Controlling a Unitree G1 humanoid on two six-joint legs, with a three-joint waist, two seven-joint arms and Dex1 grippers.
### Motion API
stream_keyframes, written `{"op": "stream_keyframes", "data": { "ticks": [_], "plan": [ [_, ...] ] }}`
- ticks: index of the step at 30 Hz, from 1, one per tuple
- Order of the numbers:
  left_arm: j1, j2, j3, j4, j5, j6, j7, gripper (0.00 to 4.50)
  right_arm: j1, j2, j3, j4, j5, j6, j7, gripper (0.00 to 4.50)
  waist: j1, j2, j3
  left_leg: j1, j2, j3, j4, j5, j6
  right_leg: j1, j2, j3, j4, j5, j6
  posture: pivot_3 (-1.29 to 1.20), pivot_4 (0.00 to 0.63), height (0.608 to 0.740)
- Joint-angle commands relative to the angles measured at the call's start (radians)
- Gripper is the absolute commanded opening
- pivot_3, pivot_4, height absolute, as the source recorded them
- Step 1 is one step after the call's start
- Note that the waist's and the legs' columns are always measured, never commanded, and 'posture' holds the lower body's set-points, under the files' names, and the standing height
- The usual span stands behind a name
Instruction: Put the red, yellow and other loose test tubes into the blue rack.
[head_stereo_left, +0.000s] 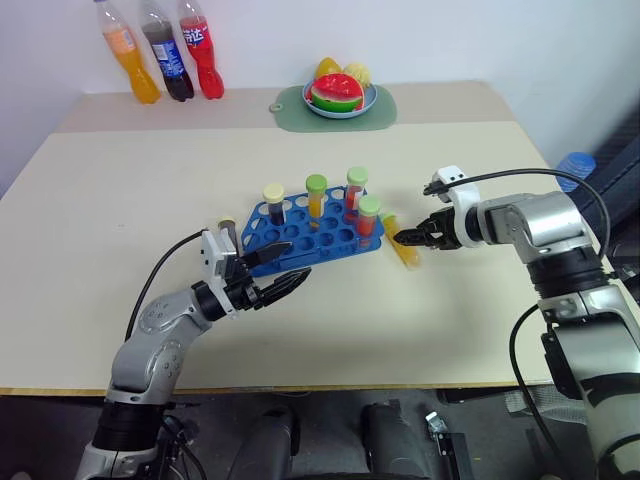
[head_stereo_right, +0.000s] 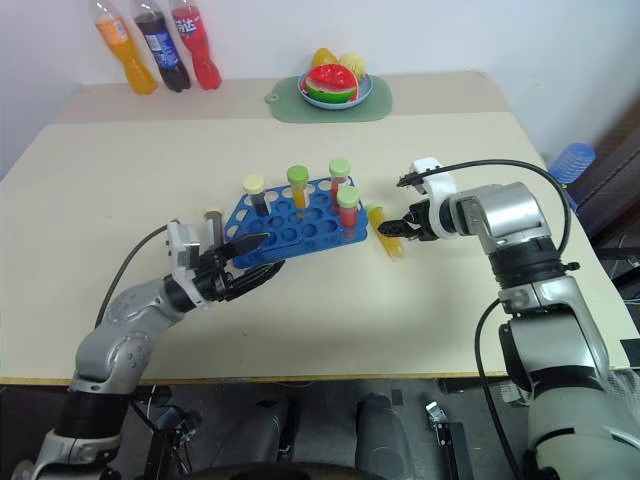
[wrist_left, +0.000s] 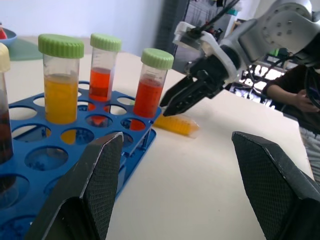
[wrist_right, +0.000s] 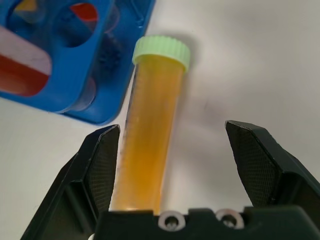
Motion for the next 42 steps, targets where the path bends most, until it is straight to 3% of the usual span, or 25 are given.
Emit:
{"op": "stream_keyframes", "data": {
  "ticks": [1, 4, 5, 7, 11, 12, 19, 21, 22, 26, 30, 34, 37, 42],
  "plan": [
    [0.016, 0.007, 0.028, -0.059, -0.011, -0.005, 0.020, 3.62, -0.053, 0.041, 0.019, 0.098, -0.055, -0.083, 0.014, 3.70, 0.000, 0.000, 0.000, 0.000, 0.000, 0.000, 0.000, 0.000, 0.000, 0.000, 0.000, 0.000, 0.000, 0.000, 0.000, 0.00, 0.150, 0.740],
    [0.035, 0.013, 0.033, -0.085, -0.017, 0.001, 0.036, 3.62, -0.074, 0.080, 0.033, 0.173, -0.097, -0.138, 0.021, 3.70, -0.003, 0.000, 0.000, 0.000, 0.000, 0.000, 0.000, 0.000, 0.000, 0.000, 0.000, 0.000, 0.000, 0.000, 0.000, 0.00, 0.150, 0.740],
    [0.041, 0.016, 0.035, -0.092, -0.019, 0.003, 0.040, 3.62, -0.079, 0.090, 0.034, 0.190, -0.106, -0.142, 0.027, 3.47, -0.003, 0.000, 0.000, 0.001, 0.000, 0.000, 0.000, 0.000, 0.000, 0.001, 0.000, 0.000, 0.001, 0.000, 0.000, 0.00, 0.150, 0.740],
    [0.049, 0.022, 0.039, -0.099, -0.023, 0.005, 0.045, 3.62, -0.087, 0.100, 0.044, 0.218, -0.132, -0.160, 0.038, 2.89, -0.003, 0.000, 0.000, 0.001, 0.000, 0.000, 0.000, 0.000, 0.000, 0.001, 0.000, 0.000, 0.001, 0.000, 0.000, 0.00, 0.150, 0.740],
    [0.048, 0.021, 0.036, -0.101, -0.022, 0.007, 0.051, 3.62, -0.082, 0.087, 0.067, 0.242, -0.188, -0.207, 0.068, 0.94, -0.002, 0.000, 0.000, 0.001, 0.000, 0.000, 0.000, 0.000, 0.000, 0.001, 0.001, 0.000, 0.001, 0.000, 0.000, 0.00, 0.150, 0.740],
    [0.045, 0.019, 0.034, -0.099, -0.021, 0.008, 0.052, 3.62, -0.079, 0.082, 0.064, 0.246, -0.199, -0.217, 0.067, 0.81, -0.002, 0.000, 0.000, 0.001, 0.000, 0.000, 0.000, 0.000, 0.000, 0.001, 0.001, 0.000, 0.001, 0.000, 0.000, 0.00, 0.150, 0.740],
    [0.008, 0.009, 0.021, -0.060, -0.015, 0.007, 0.031, 3.62, 0.000, -0.049, -0.031, 0.225, -0.266, -0.455, -0.023, 0.81, 0.016, 0.000, 0.000, 0.001, -0.002, 0.000, 0.001, 0.000, 0.000, 0.002, -0.001, -0.001, 0.000, 0.000, 0.001, 0.00, 0.150, 0.740],
    [0.001, 0.009, 0.020, -0.051, -0.014, 0.005, 0.023, 3.62, 0.053, -0.064, -0.145, 0.163, -0.179, -0.498, -0.001, 0.81, 0.016, 0.000, 0.000, 0.000, -0.002, 0.000, 0.001, 0.000, 0.000, 0.002, -0.001, -0.001, -0.001, 0.000, 0.001, 0.00, 0.150, 0.740],
    [-0.003, 0.010, 0.020, -0.045, -0.015, 0.005, 0.019, 3.62, 0.088, -0.076, -0.192, 0.109, -0.132, -0.489, 0.038, 0.81, 0.013, 0.000, 0.000, 0.000, -0.002, 0.000, 0.001, 0.000, 0.000, 0.002, -0.001, -0.001, -0.001, 0.000, 0.001, 0.00, 0.150, 0.740],
    [-0.042, 0.018, 0.006, 0.005, -0.012, 0.006, -0.022, 3.62, 0.520, -0.317, -0.228, -0.419, -0.071, -0.489, 0.251, 0.81, 0.029, 0.001, 0.000, -0.002, -0.001, -0.002, -0.001, 0.000, 0.000, 0.002, -0.001, -0.005, -0.001, -0.001, 0.002, 0.00, 0.150, 0.740],
    [-0.083, 0.022, -0.005, 0.045, -0.009, 0.004, -0.054, 3.62, 0.702, -0.359, -0.284, -0.664, 0.026, -0.534, 0.335, 0.81, 0.001, 0.002, 0.000, 0.001, 0.000, 0.000, 0.001, -0.001, 0.001, 0.003, -0.001, -0.003, -0.001, -0.001, 0.002, 0.00, 0.150, 0.740],
    [-0.107, 0.027, -0.003, 0.069, -0.012, 0.009, -0.077, 3.62, 0.717, -0.251, -0.309, -0.791, 0.160, -0.531, 0.330, 0.81, -0.004, 0.002, 0.000, 0.004, 0.001, 0.001, 0.002, 0.000, 0.000, 0.005, 0.001, -0.002, 0.000, 0.000, 0.002, 0.00, 0.150, 0.740],
    [-0.106, 0.039, 0.003, 0.077, -0.011, 0.009, -0.093, 3.62, 0.631, -0.065, -0.284, -0.815, 0.242, -0.545, 0.252, 0.81, -0.001, 0.000, 0.000, 0.004, 0.001, -0.001, 0.001, 0.000, 0.000, 0.006, 0.001, -0.002, 0.000, 0.000, 0.002, 0.00, 0.150, 0.740],
    [-0.057, 0.086, 0.033, 0.053, -0.019, 0.009, -0.127, 3.62, 0.509, 0.223, -0.230, -0.703, 0.206, -0.661, 0.097, 0.81, 0.004, -0.001, 0.000, 0.003, 0.000, -0.002, 0.001, 0.000, 0.000, 0.004, 0.000, -0.002, 0.000, 0.000, 0.002, 0.00, 0.150, 0.740]
  ]
}}
